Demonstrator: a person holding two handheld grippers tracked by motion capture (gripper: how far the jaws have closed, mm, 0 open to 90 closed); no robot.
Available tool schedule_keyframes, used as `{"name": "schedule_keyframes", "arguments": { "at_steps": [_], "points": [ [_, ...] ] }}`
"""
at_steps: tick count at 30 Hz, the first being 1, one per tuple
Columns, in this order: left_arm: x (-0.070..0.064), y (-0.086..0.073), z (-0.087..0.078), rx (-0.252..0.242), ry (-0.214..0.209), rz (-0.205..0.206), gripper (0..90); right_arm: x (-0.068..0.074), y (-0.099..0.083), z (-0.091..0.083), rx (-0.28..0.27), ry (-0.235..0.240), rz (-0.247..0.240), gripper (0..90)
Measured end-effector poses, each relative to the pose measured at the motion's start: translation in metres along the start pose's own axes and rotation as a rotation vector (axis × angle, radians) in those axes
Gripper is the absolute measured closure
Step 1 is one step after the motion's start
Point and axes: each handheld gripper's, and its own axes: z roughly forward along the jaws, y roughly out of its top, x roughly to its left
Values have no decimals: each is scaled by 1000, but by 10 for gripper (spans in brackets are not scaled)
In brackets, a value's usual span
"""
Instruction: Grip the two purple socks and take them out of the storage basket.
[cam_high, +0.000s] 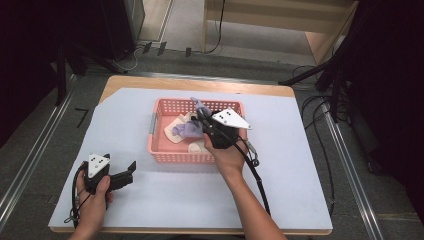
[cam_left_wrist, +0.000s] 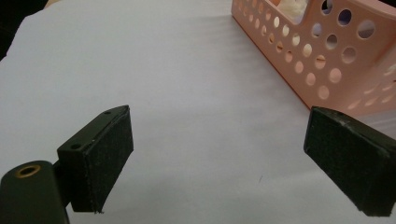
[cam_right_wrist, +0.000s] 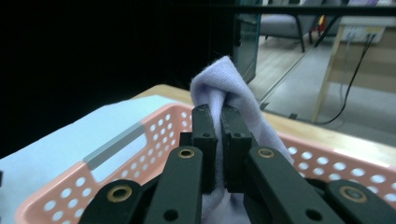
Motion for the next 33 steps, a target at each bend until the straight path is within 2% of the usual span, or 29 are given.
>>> {"name": "schedule_keyframes", "arguments": {
  "at_steps": [10,12,16,22,23,24,25,28,29,30,32,33],
  "points": [
    [0,0,0,-1,3,3,88,-18,2,-13,-71,-75,-12,866],
    [0,0,0,-1,3,4,89,-25,3,-19,-104,-112,-17,865],
    [0,0,0,1,4,5,88,-38,3,-26,-122,-155,-3,864],
    [0,0,0,0,2,3,88,-58,0,-36,-118,-210,7,864],
    [0,0,0,1,3,2,88,-58,0,-36,-118,-210,7,864],
    [0,0,0,-1,2,-4,88,-66,-2,-40,-110,-233,7,863],
    [0,0,0,-1,3,-3,88,-66,-2,-40,-110,-233,7,863],
    [0,0,0,7,1,2,89,-79,-8,-46,-97,-274,21,863],
    [0,0,0,7,1,2,88,-79,-8,-46,-97,-274,21,863],
    [1,0,0,7,1,2,88,-86,-12,-49,-81,-295,18,863],
    [1,0,0,7,0,1,88,-89,-14,-50,-74,-305,22,863],
    [1,0,0,7,0,2,89,-95,-19,-53,-55,-328,34,863]
  ]
}}
